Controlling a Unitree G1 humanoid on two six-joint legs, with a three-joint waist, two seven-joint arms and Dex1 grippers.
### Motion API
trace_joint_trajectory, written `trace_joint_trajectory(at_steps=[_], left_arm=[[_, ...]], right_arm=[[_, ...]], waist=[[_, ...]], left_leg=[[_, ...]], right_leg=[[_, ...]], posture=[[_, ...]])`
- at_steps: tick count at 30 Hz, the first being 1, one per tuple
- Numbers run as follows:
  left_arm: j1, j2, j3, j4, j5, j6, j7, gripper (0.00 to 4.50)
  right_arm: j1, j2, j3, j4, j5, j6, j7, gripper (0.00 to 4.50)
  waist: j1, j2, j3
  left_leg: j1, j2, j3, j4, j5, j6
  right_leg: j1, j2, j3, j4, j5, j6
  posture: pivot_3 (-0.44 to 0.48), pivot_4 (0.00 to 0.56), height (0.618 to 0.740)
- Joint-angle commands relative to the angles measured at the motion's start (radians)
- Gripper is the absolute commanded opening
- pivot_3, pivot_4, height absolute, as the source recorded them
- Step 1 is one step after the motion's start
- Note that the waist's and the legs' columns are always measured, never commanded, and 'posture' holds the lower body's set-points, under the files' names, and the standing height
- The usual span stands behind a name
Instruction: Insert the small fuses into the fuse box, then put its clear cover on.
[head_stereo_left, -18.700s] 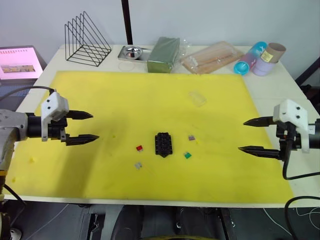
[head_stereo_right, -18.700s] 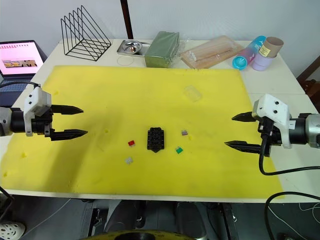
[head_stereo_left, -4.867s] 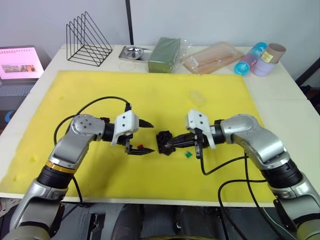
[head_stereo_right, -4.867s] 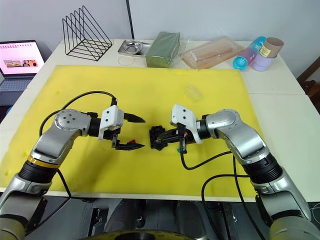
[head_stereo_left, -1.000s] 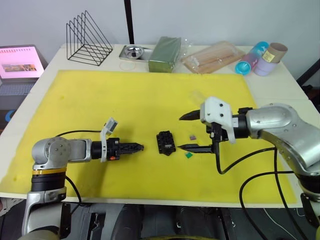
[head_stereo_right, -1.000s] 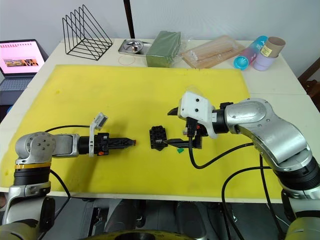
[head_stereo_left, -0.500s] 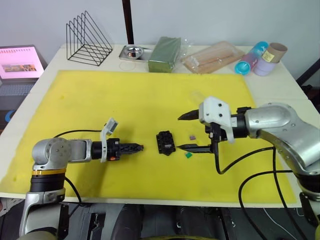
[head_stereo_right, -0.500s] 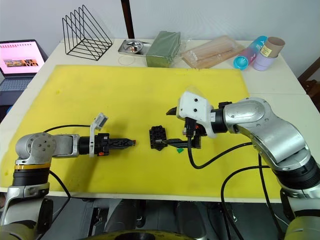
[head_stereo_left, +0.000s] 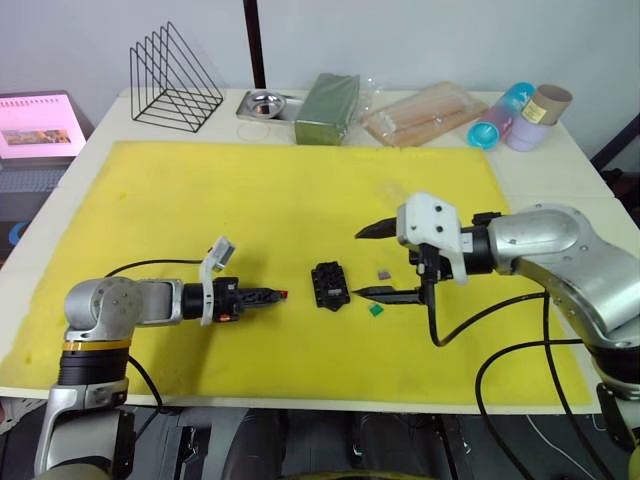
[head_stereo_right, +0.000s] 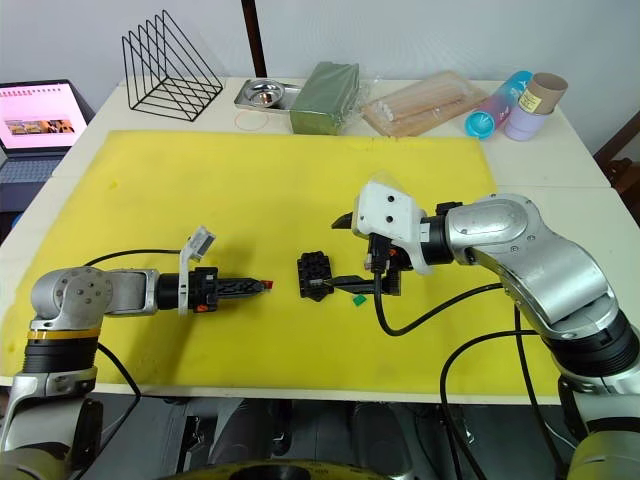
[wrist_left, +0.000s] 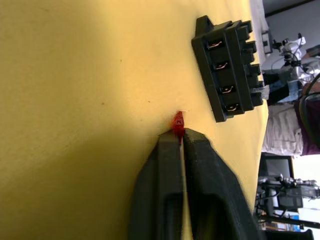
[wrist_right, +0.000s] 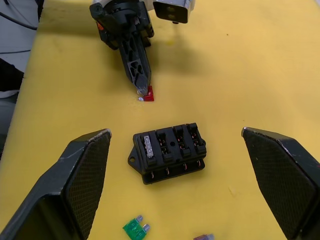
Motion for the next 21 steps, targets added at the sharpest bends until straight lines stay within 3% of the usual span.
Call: trace_joint_trajectory(at_steps=[1,14,18,21], left_arm=[[0.019,0.022,-0.009,0.018,0.032,-0.015,0.005,0.01],[0.04,0.087,-0.042,-0.066,0.023,-0.235,-0.194,0.01],[0.053,0.093,-0.021,-0.132,0.024,-0.384,-0.292,0.01],[0.02,0.086,-0.014,-0.2,0.022,-0.515,-0.377,0.01]], right_arm=[[-0.019,0.006,-0.015,-0.009,-0.005,-0.019,0.004,4.5],[-0.016,0.004,-0.023,-0.013,0.009,-0.006,0.0,4.5],[-0.027,0.008,-0.036,-0.015,0.034,0.021,-0.001,4.5],[-0.074,0.033,-0.079,-0.004,0.137,0.151,-0.025,4.5]], waist=[[0.0,0.0,0.0],[0.0,0.0,0.0],[0.0,0.0,0.0],[0.0,0.0,0.001]], left_leg=[[0.0,0.0,0.0,0.0,0.0,0.0],[0.0,0.0,0.0,-0.001,0.0,0.0],[-0.001,-0.001,0.001,-0.001,0.0,0.0],[-0.002,-0.002,0.002,-0.001,0.0,0.0]], right_leg=[[0.0,0.0,0.0,0.0,0.0,0.0],[-0.001,-0.004,0.0,-0.001,-0.002,-0.003],[-0.001,-0.006,0.0,-0.002,-0.002,-0.003],[-0.001,-0.008,0.0,-0.003,-0.002,-0.003]], posture=[[0.0,0.15,0.74],[0.0,0.15,0.74],[0.0,0.15,0.74],[0.0,0.15,0.74]])
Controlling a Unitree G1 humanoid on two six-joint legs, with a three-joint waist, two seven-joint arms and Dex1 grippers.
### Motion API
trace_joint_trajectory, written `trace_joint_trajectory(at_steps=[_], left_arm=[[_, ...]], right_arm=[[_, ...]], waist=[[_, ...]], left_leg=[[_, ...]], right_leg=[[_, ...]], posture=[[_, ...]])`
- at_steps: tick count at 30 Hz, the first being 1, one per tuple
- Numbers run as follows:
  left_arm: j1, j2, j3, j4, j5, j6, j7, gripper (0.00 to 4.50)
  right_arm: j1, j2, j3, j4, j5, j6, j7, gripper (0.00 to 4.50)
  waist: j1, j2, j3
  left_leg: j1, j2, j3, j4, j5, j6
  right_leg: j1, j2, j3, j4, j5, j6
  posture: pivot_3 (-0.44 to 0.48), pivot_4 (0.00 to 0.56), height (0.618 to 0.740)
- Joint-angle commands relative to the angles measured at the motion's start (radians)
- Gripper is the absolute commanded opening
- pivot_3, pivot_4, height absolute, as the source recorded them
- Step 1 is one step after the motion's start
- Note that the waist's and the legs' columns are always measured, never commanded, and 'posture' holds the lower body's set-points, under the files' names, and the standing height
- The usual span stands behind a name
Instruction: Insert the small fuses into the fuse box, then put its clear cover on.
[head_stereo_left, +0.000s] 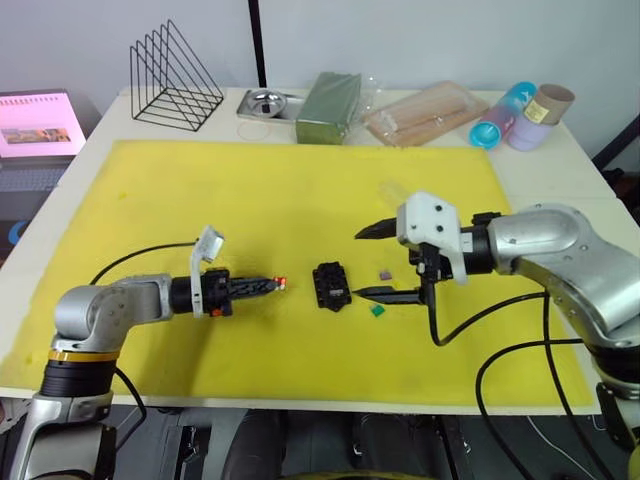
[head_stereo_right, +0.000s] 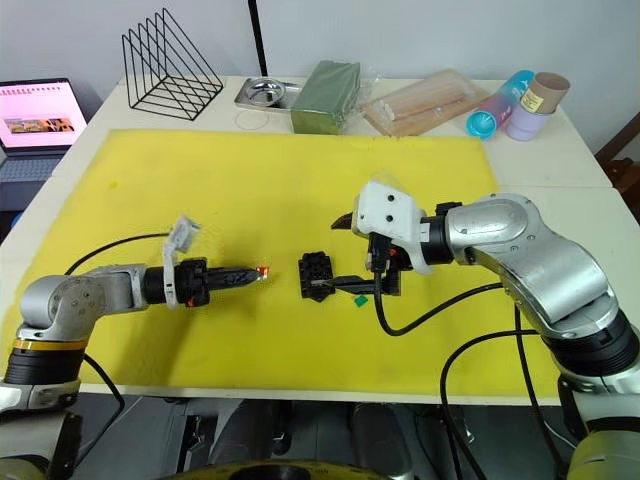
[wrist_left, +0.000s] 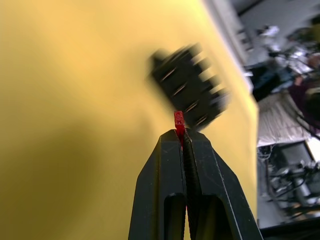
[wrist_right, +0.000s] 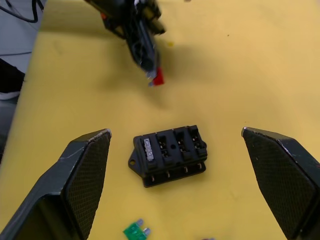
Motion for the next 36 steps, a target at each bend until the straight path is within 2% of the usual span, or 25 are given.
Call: trace_joint_trajectory(at_steps=[1,4,7,11,14,18,27,30,36], left_arm=[[-0.046,0.006,0.026,-0.095,-0.007,-0.142,-0.095,0.01],[-0.079,0.006,-0.015,-0.12,0.045,-0.241,-0.127,0.01],[-0.172,-0.008,-0.089,-0.126,0.144,-0.399,-0.186,0.01],[-0.217,-0.025,-0.114,-0.095,0.172,-0.456,-0.205,0.01],[-0.233,-0.027,-0.134,-0.088,0.189,-0.485,-0.224,0.0],[-0.244,-0.038,-0.151,-0.083,0.204,-0.505,-0.234,0.0],[-0.251,-0.04,-0.161,-0.077,0.221,-0.522,-0.243,0.0],[-0.25,-0.039,-0.157,-0.076,0.22,-0.519,-0.242,0.0],[-0.247,-0.037,-0.156,-0.076,0.221,-0.519,-0.24,0.0]], right_arm=[[-0.067,0.025,-0.082,-0.006,0.109,0.12,-0.029,4.5],[-0.107,0.05,-0.115,0.004,0.191,0.224,-0.057,4.5],[-0.188,0.124,-0.17,0.072,0.318,0.424,-0.129,4.5],[-0.245,0.197,-0.231,0.103,0.406,0.531,-0.203,4.5],[-0.262,0.221,-0.243,0.11,0.437,0.578,-0.252,3.87],[-0.277,0.246,-0.248,0.118,0.456,0.607,-0.294,2.51],[-0.296,0.251,-0.24,0.131,0.466,0.609,-0.324,2.51],[-0.286,0.225,-0.211,0.116,0.448,0.589,-0.313,1.65],[-0.271,0.206,-0.184,0.11,0.438,0.557,-0.305,1.65]], waist=[[0.0,0.0,0.0],[0.002,0.0,0.0],[0.001,0.0,0.0],[0.001,0.0,0.0],[-0.001,0.0,0.0],[-0.002,0.0,0.0],[-0.002,0.0,0.0],[-0.002,0.0,0.0],[-0.004,0.0,0.0]], left_leg=[[0.0,0.0,0.0,0.0,0.0,0.0],[0.0,0.0,0.0,0.0,0.0,0.0],[0.0,0.0,0.0,0.0,0.0,0.0],[-0.001,-0.001,0.0,0.0,0.0,0.0],[-0.002,-0.001,0.001,-0.001,0.0,0.001],[-0.01,-0.001,0.0,0.001,0.0,0.001],[-0.012,0.0,0.0,0.002,0.0,0.001],[-0.012,0.001,-0.001,0.002,0.0,0.001],[-0.012,0.001,-0.002,0.002,0.0,0.001]], right_leg=[[0.0,0.0,0.0,0.0,0.0,0.0],[0.0,0.0,0.0,0.0,0.0,0.0],[0.0,0.0,0.0,-0.001,0.0,0.0],[0.0,0.0,-0.001,-0.001,0.0,0.0],[-0.002,0.0,-0.001,-0.001,0.001,0.003],[-0.01,0.002,-0.001,0.002,0.002,0.004],[-0.011,0.007,-0.001,0.002,0.002,0.005],[-0.011,0.009,-0.001,0.002,0.002,0.005],[-0.011,0.011,-0.001,0.002,0.002,0.004]], posture=[[0.0,0.15,0.74],[0.0,0.15,0.74],[0.0,0.15,0.74],[0.0,0.15,0.74],[0.0,0.15,0.74],[0.0,0.15,0.74],[0.0,0.15,0.74],[0.0,0.15,0.74],[0.0,0.15,0.74]])
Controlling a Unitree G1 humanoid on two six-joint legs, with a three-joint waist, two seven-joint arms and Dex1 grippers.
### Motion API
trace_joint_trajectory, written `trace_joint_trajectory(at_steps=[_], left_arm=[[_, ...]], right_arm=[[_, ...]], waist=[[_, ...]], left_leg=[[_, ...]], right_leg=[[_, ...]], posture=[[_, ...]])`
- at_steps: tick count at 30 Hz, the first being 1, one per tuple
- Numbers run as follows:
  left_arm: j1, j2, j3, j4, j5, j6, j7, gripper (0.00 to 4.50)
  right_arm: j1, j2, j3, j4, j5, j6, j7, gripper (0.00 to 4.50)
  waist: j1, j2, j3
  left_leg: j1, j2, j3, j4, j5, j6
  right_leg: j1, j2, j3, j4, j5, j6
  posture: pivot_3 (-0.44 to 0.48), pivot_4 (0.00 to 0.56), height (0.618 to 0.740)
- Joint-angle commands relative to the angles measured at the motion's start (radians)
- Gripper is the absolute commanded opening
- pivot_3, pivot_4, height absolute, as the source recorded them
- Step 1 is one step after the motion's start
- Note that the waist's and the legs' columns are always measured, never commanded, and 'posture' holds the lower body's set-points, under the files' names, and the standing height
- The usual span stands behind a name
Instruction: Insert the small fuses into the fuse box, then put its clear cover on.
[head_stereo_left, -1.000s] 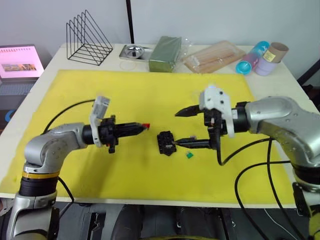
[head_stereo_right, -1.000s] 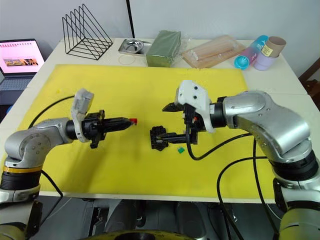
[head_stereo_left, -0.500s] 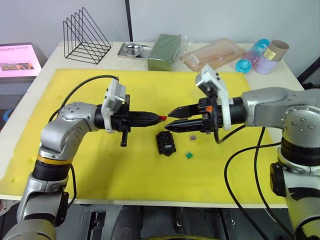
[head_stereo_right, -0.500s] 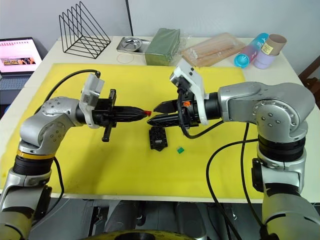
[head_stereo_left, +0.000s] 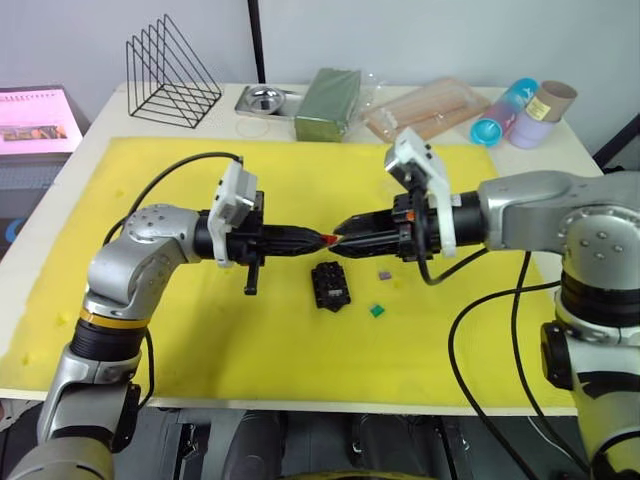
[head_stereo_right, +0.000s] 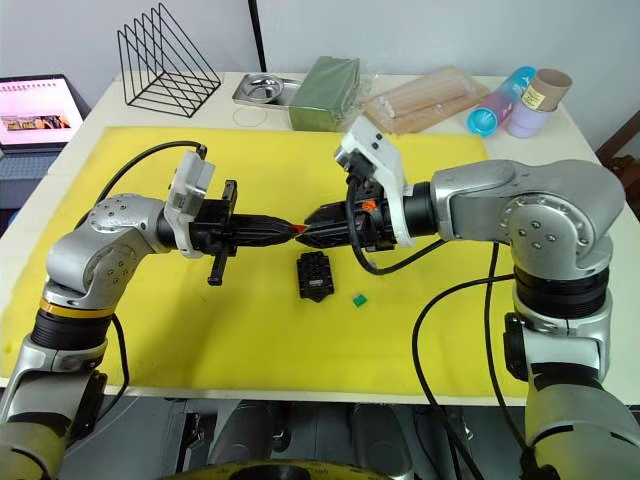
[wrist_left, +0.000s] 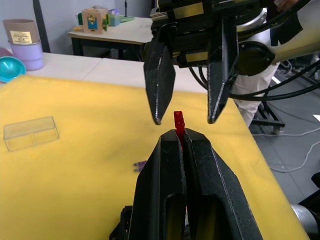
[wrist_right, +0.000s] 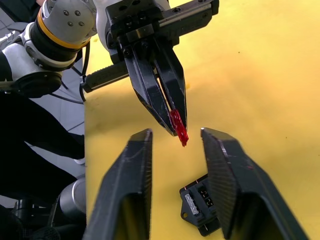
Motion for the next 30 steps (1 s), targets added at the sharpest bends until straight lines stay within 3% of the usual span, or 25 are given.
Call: trace_joint_trajectory(at_steps=[1,6,9,12,22,24,27,30], left_arm=[[-0.016,0.009,0.011,-0.017,0.001,-0.018,-0.005,0.0],[-0.014,0.01,0.012,-0.018,0.004,-0.019,-0.003,0.0],[-0.011,0.011,0.014,-0.022,0.001,-0.017,-0.001,0.0],[-0.008,0.012,0.015,-0.022,0.003,-0.018,0.001,0.0],[-0.016,0.017,0.016,-0.014,0.007,0.006,0.024,0.0],[-0.045,0.053,-0.034,-0.006,0.059,0.072,0.051,0.0],[-0.057,0.075,-0.066,-0.002,0.096,0.063,0.047,0.65],[-0.044,0.12,-0.094,0.007,0.133,0.016,-0.011,1.68]], right_arm=[[-0.006,-0.017,-0.003,-0.027,0.0,-0.03,0.01,1.65],[-0.006,-0.02,-0.002,-0.027,0.0,-0.045,0.01,1.65],[-0.005,-0.023,-0.002,-0.03,0.003,-0.049,0.009,1.15],[-0.004,-0.025,-0.001,-0.031,0.006,-0.052,0.01,0.12],[-0.005,-0.042,0.029,-0.034,-0.005,-0.079,0.023,0.06],[-0.01,-0.052,0.049,-0.038,-0.022,-0.099,0.033,0.06],[-0.015,-0.074,0.095,-0.042,-0.069,-0.141,0.054,0.0],[-0.003,-0.132,0.198,-0.073,-0.19,-0.287,0.139,0.0]], waist=[[0.0,0.0,0.0],[0.0,0.0,0.0],[0.0,0.0,0.0],[0.001,0.0,0.0],[0.001,0.0,0.0],[0.0,0.0,0.0],[0.0,0.0,0.0],[0.0,0.0,0.0]], left_leg=[[0.0,0.0,0.0,0.0,0.0,0.0],[0.0,0.0,0.0,0.0,0.0,0.0],[0.0,0.0,0.0,0.0,0.0,0.0],[0.0,0.0,0.0,0.0,0.0,0.0],[0.0,0.0,0.0,0.0,0.0,0.0],[0.0,0.0,0.0,0.0,0.0,0.0],[0.0,0.0,0.0,0.001,0.0,0.0],[0.0,0.0,0.0,0.0,0.0,0.0]], right_leg=[[0.0,0.0,0.0,0.0,0.0,0.0],[0.0,0.0,0.0,0.0,0.0,0.0],[0.0,0.0,0.0,0.0,0.0,0.0],[0.0,0.0,0.0,0.0,0.0,0.0],[0.0,0.0,0.0,0.0,0.0,0.0],[0.0,0.0,0.0,0.0,0.0,0.0],[0.0,0.001,0.0,0.0,0.0,0.0],[0.0,0.001,0.0,0.0,0.0,0.0]], posture=[[0.0,0.15,0.74],[0.0,0.15,0.74],[0.0,0.15,0.74],[0.0,0.15,0.74],[0.0,0.15,0.74],[0.0,0.15,0.74],[0.0,0.15,0.74],[0.0,0.15,0.74]])
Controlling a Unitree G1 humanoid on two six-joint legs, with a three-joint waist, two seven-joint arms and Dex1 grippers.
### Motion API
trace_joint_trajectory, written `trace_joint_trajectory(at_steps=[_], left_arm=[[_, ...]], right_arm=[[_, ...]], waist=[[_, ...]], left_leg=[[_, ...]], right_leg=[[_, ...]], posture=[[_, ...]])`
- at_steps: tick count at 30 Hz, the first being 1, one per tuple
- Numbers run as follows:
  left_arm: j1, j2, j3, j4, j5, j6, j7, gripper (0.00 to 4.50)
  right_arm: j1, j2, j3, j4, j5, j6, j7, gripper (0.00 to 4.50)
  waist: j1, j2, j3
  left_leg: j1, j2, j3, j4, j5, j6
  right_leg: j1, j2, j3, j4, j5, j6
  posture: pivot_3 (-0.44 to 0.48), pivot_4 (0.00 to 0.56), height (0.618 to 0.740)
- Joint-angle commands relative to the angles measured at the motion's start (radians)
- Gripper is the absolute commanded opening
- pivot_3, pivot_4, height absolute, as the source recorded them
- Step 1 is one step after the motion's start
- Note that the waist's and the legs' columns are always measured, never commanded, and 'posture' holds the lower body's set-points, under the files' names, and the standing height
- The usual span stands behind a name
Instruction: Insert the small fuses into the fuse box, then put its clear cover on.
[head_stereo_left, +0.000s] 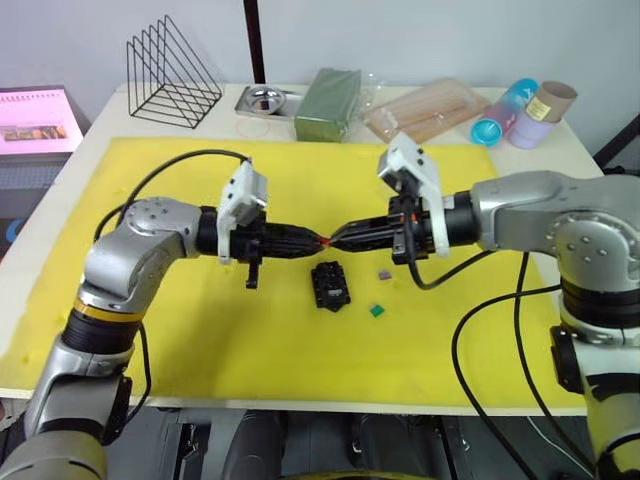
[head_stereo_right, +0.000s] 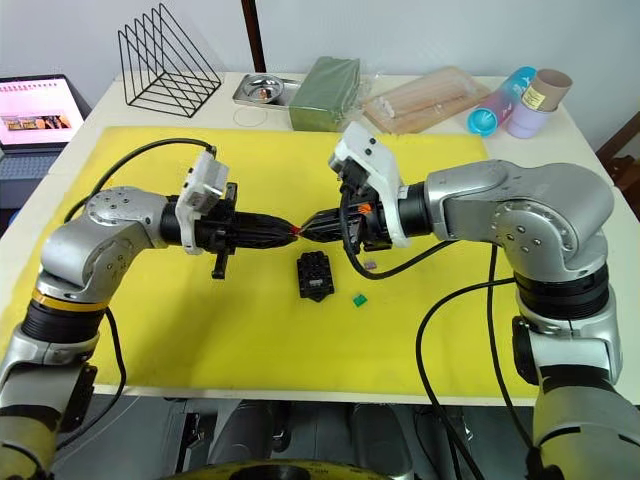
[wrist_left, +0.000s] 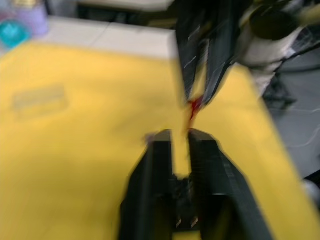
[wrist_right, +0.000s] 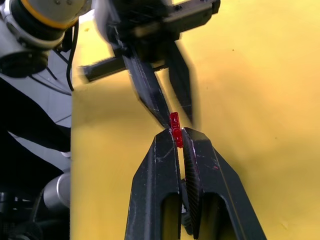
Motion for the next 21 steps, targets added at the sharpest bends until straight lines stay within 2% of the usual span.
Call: trace_joint_trajectory(at_steps=[1,6,7,8,21], left_arm=[[0.005,0.051,-0.026,-0.003,0.057,-0.062,-0.061,2.06],[0.06,0.098,-0.086,0.021,0.161,-0.168,-0.102,3.86],[0.07,0.099,-0.094,0.026,0.18,-0.183,-0.098,4.04],[0.079,0.098,-0.102,0.031,0.197,-0.195,-0.094,4.43],[0.128,0.035,-0.109,0.027,0.263,-0.247,-0.031,4.47]], right_arm=[[0.005,-0.055,0.091,-0.051,-0.123,-0.165,0.099,0.0],[0.054,-0.075,0.206,0.005,-0.276,-0.348,0.204,0.0],[0.061,-0.074,0.221,0.018,-0.301,-0.382,0.225,0.0],[0.066,-0.074,0.233,0.029,-0.321,-0.404,0.244,0.0],[0.105,-0.051,0.299,0.147,-0.485,-0.534,0.381,0.0]], waist=[[-0.002,0.0,0.0],[-0.002,0.0,0.0],[-0.001,0.0,0.0],[-0.001,0.0,0.0],[0.002,0.0,0.0]], left_leg=[[0.0,0.0,0.0,0.0,0.0,0.0],[0.0,0.0,0.001,0.0,0.0,0.0],[0.0,0.0,0.001,0.0,0.0,0.0],[0.0,0.0,0.001,0.0,0.0,0.0],[-0.001,0.0,0.0,0.001,0.0,0.0]], right_leg=[[0.0,0.0,0.0,0.0,0.0,0.0],[-0.001,0.001,0.0,0.0,0.0,0.0],[-0.001,0.001,0.0,0.0,0.0,0.0],[-0.001,0.001,0.0,0.0,0.0,0.0],[-0.001,0.001,0.0,0.001,0.0,0.0]], posture=[[0.0,0.15,0.74],[0.0,0.15,0.74],[0.0,0.15,0.74],[0.0,0.15,0.74],[0.0,0.15,0.74]])
